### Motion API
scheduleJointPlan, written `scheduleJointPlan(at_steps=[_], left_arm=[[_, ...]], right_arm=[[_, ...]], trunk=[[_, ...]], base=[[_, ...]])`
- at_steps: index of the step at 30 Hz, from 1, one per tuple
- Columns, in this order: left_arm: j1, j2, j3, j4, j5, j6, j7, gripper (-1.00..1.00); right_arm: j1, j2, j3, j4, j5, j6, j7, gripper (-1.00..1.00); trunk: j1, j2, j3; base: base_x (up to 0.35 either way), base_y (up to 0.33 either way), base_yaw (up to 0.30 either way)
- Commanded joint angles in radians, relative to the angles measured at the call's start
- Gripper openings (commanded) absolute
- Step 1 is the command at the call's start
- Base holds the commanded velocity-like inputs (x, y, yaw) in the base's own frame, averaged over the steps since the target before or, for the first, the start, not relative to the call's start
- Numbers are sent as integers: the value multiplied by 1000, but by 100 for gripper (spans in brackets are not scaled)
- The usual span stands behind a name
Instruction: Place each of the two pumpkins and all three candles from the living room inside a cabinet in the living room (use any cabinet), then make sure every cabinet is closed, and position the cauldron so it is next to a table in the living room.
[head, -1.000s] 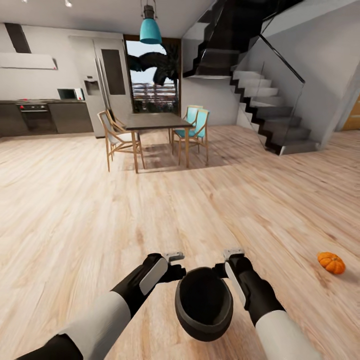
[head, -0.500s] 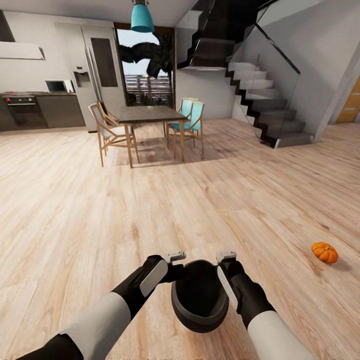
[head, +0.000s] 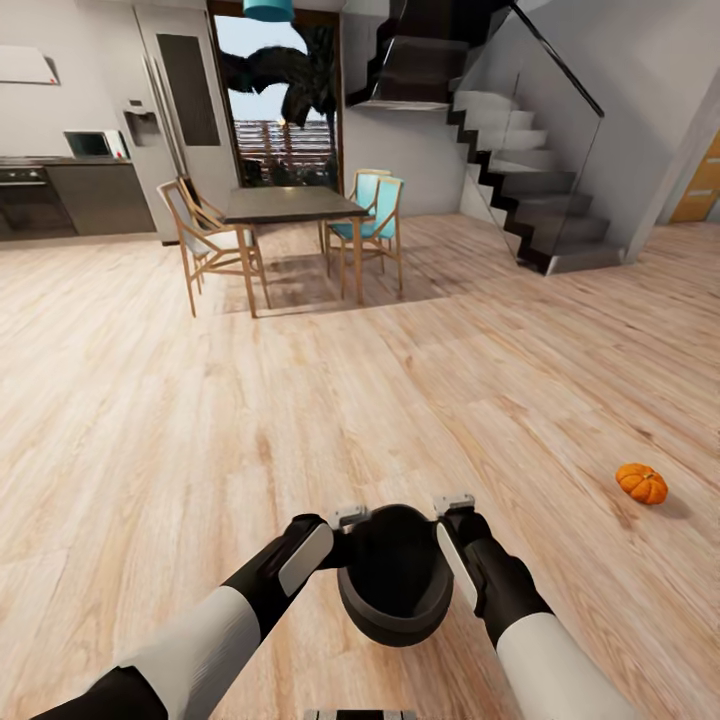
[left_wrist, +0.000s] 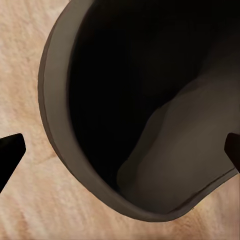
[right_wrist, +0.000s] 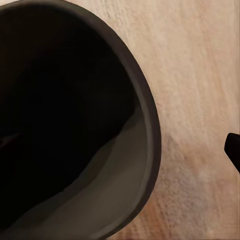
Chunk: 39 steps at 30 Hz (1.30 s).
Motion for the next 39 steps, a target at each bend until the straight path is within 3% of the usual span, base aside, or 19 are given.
scheduleJointPlan(at_steps=[1, 9, 25, 30, 39], left_arm=[[-1, 1, -4, -2, 11, -1, 9, 100], [4, 4, -4, -1, 8, -12, 9, 100], [10, 13, -14, 15, 1, -36, 24, 100], [12, 13, -7, 17, 9, -34, 66, 100], [14, 12, -3, 18, 16, -35, 103, 100]], right_arm=[[-1, 0, 2, -1, -4, 4, -6, 100], [-4, -1, 1, -1, -4, 5, -6, 100], [-4, -5, 1, -1, -4, 7, -4, 100], [-4, -6, 0, -1, -4, 9, -4, 100], [-4, -6, 0, -1, -4, 9, -3, 100]], trunk=[[0, -1, -5], [4, -3, -36], [4, -3, -36], [4, -3, -36], [8, -5, -71]], base=[[0, 0, -52], [0, 0, -15], [105, -29, 0], [36, -13, 0], [6, -2, 0]])
